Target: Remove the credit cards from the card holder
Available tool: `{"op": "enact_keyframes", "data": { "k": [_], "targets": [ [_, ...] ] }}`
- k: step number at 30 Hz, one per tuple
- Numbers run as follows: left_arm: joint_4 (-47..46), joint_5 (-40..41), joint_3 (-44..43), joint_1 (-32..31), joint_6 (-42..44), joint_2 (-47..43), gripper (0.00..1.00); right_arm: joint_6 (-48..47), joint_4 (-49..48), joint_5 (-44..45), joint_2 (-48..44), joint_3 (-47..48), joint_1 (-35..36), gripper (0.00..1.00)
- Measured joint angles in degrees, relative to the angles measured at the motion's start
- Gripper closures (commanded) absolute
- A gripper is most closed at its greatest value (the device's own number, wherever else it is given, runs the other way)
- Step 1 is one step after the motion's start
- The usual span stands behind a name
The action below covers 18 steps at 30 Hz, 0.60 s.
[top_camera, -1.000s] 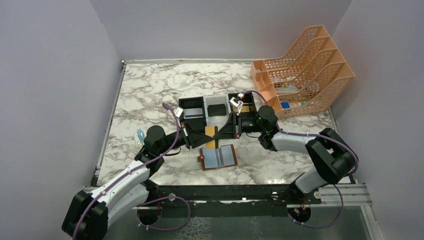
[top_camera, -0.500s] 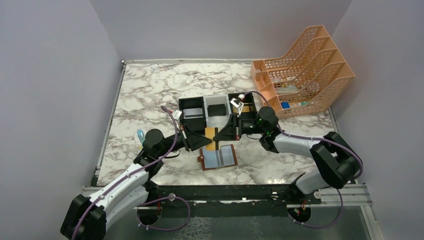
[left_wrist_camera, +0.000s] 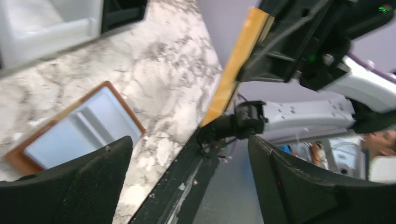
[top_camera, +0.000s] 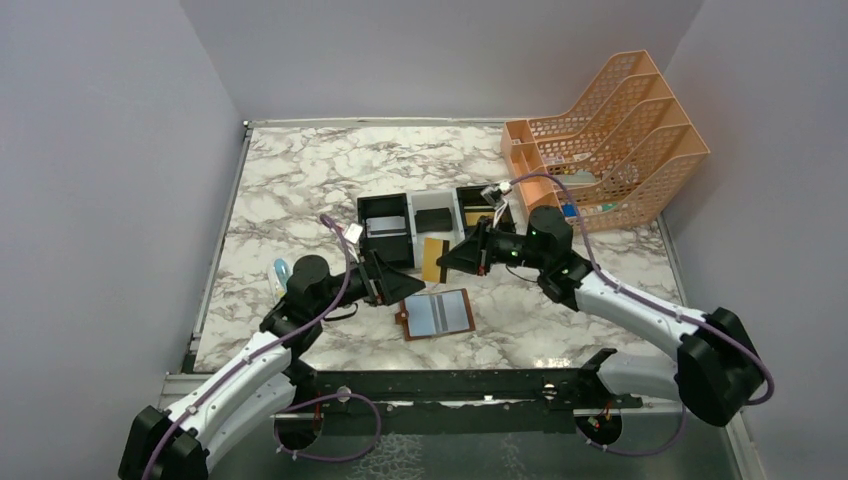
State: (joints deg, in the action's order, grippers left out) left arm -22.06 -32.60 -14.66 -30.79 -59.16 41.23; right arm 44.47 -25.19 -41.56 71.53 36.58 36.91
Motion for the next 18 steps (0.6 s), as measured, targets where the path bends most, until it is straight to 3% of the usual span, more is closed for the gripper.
{"op": "enact_keyframes", "data": {
  "k": [9, 18],
  "targets": [
    [32.17, 16.20, -16.28, -0.09, 15.89, -3.13, 0.01, -16.79, 14.93, 19.76, -13.22, 1.49, 0.00, 0.99],
    [52.98, 36.85, -29.27, -0.09, 24.98, -2.80, 0.01, -31.89, 25.70, 40.24, -10.51, 4.57, 0.00, 0.99]
  ]
}}
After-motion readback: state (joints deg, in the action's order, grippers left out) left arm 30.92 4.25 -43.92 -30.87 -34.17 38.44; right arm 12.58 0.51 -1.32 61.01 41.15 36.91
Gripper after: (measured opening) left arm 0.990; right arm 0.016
